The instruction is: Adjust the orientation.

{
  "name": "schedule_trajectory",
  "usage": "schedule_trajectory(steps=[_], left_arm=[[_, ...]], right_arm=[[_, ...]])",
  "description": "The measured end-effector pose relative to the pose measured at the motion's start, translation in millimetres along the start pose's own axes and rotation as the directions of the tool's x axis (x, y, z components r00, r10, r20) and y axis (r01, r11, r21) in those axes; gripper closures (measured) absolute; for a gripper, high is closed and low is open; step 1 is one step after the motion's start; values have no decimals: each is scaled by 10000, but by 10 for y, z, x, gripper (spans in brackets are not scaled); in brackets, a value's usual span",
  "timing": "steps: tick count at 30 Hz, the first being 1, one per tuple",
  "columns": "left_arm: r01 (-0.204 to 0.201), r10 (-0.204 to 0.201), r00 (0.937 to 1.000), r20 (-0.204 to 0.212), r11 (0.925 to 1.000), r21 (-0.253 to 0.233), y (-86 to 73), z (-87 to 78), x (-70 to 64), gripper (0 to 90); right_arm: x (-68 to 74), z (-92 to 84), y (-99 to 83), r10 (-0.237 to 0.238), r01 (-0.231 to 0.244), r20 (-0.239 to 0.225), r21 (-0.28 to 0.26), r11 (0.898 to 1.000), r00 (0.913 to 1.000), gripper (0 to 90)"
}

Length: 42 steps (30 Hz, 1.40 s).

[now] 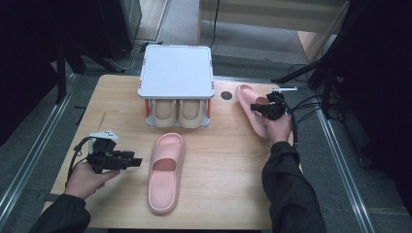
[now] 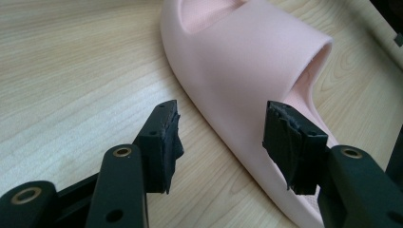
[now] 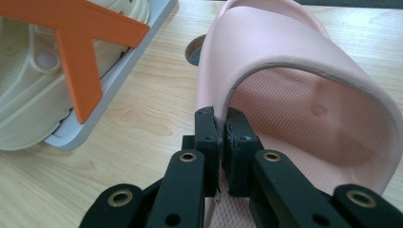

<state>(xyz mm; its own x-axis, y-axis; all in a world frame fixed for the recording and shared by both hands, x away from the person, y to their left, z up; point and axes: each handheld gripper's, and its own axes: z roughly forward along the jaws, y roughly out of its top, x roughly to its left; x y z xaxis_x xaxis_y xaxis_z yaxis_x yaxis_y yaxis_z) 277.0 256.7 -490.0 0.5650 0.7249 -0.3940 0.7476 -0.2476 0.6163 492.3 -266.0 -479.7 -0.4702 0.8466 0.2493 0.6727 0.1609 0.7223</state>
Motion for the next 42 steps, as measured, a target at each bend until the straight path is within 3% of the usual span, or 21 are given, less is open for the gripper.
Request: schedule_trajectory(steps=[7,17,25,31,42], left_arm=[[-161,161,9998,74,9999,-43,71,39,-10,462],[-486,488,9986,194,9988,-104,190,120,-9,463],[-736,742,9971,186,9968,-298,263,160,-10,482],[-977,982,9951,108,9945,-377,296,186,-20,509],[-1366,1374,9904,135,9893,-513,314,200,-74,559]], right_arm=[[251,-260,-52,-556,556,28,-49,9984,9985,866],[666,-555,-321,-1300,1300,-269,-7,9915,9912,865],[963,-696,-550,-1408,1412,-775,-6,9900,9870,863],[1173,-746,-698,-1411,1436,-1204,118,9896,9826,863],[1629,-619,-931,-2112,2227,-1703,514,9735,9625,862]])
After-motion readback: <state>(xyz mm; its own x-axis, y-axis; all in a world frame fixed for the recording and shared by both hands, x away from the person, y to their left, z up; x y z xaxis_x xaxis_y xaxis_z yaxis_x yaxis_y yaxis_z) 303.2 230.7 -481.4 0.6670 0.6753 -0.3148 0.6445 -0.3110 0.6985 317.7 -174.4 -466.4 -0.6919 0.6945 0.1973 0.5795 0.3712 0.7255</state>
